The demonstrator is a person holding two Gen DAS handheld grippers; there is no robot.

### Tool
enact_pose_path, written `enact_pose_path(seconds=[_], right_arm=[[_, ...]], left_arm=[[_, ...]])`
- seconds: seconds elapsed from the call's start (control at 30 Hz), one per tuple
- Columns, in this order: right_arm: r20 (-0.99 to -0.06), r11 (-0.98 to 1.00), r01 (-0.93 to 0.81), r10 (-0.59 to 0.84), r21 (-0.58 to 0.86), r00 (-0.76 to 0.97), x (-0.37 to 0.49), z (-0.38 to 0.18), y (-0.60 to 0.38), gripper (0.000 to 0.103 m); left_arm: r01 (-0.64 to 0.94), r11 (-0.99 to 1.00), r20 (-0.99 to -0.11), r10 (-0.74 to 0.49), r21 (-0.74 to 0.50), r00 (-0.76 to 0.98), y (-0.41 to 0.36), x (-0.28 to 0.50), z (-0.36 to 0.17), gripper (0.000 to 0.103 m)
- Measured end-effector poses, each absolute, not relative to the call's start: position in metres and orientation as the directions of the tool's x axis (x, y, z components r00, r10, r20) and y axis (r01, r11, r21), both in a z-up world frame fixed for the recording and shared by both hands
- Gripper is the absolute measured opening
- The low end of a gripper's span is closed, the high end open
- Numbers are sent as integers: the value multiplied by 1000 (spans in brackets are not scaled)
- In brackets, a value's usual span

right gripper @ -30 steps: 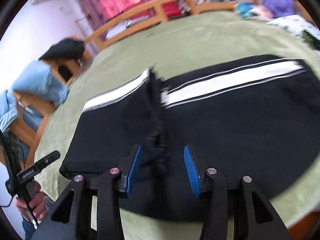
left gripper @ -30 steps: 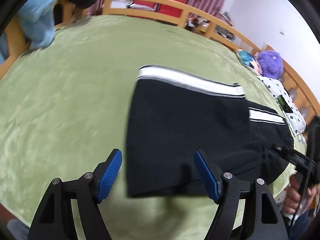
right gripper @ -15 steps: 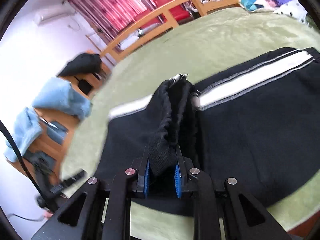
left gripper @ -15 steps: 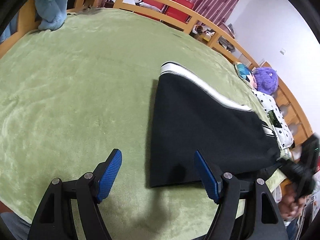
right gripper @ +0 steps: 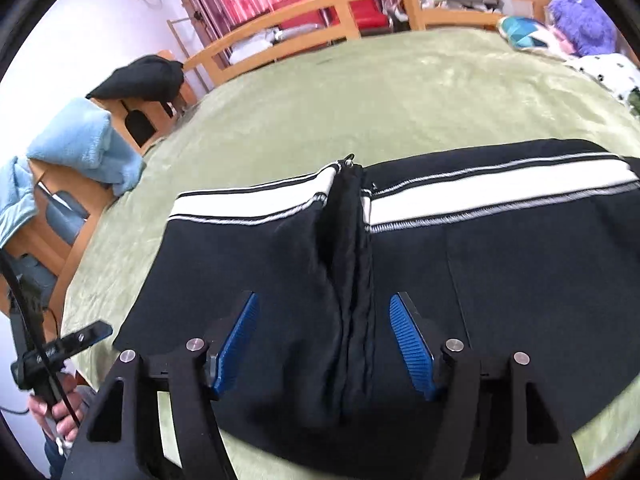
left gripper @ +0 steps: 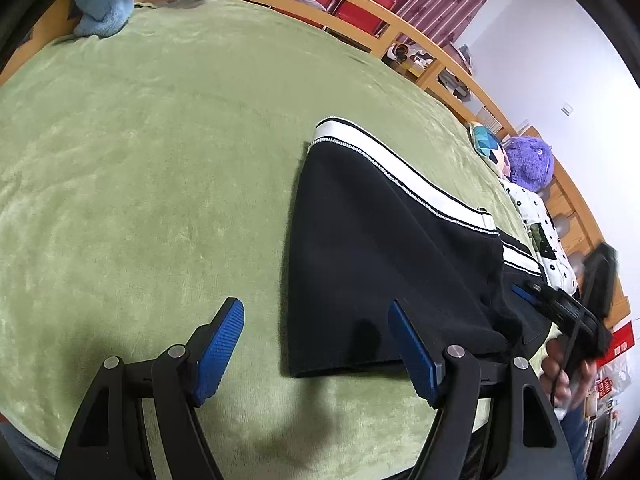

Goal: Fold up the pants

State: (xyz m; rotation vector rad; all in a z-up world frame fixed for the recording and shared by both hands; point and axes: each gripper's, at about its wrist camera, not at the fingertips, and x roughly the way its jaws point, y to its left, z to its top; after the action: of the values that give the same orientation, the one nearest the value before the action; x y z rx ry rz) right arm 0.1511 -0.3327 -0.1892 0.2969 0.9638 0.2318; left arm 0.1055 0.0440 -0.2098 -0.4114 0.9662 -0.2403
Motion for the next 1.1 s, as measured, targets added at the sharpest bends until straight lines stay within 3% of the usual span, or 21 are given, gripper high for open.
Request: enact_pose_path(seconds=[0.1, 0.23, 0.3, 0.4, 0.43, 0.5, 0.57, 0.6, 0.63, 0.7, 0.8, 0.93, 1.03, 1.1], right_arm=[[-811, 937, -75, 333, 340, 480, 169, -211, -329, 67], [-821, 935, -16, 318, 353, 473, 184, -237, -328, 56], [-811, 926, -53, 353, 373, 467, 183, -233, -328, 20], [-729, 859, -51, 462, 509, 505, 177, -213, -347, 15], [-666, 804, -57, 528, 592, 527, 171, -203, -360, 15], [-623, 771, -56, 552, 634, 554, 164, -191, -376, 15], [-668, 824, -46, 490, 565, 560, 163, -197, -375, 20], [-723, 860, -20, 441, 510, 531, 167, -209, -371, 31], [-757, 877, 3, 414, 481, 505, 170, -219, -369, 35], [-812, 892, 31, 396, 451, 429, 176, -240, -365, 36], [-808, 913, 18, 352, 408, 472, 163, -227, -369, 34], [-768, 942, 1, 273, 336, 579, 132, -199, -374, 40], [-830, 961, 17, 231, 278, 508, 113, -218, -369, 40], [-819, 958, 32, 227, 286, 526, 101, -221, -375, 40]], left_arm=[[16, 901, -747, -369, -433, 553, 46, 110, -209, 73], [13, 903, -752, -366, -429, 548, 45, 119, -208, 73], [11, 905, -754, -361, -425, 548, 43, 125, -207, 73], [16, 901, -750, -370, -433, 548, 41, 131, -203, 73], [23, 900, -748, -376, -435, 548, 41, 133, -202, 73], [42, 897, -743, -391, -440, 543, 36, 134, -199, 73], [58, 890, -741, -410, -451, 532, 31, 134, -202, 73], [57, 891, -748, -412, -450, 521, 28, 135, -207, 74], [48, 894, -759, -405, -445, 509, 23, 135, -211, 74], [27, 892, -778, -409, -452, 476, 17, 134, -222, 74], [21, 873, -777, -445, -488, 445, 14, 126, -236, 74], [-7, 829, -735, -491, -559, 467, 20, 118, -253, 72], [-42, 798, -710, -509, -601, 486, 22, 118, -258, 72], [-57, 791, -711, -512, -609, 482, 21, 123, -261, 72]])
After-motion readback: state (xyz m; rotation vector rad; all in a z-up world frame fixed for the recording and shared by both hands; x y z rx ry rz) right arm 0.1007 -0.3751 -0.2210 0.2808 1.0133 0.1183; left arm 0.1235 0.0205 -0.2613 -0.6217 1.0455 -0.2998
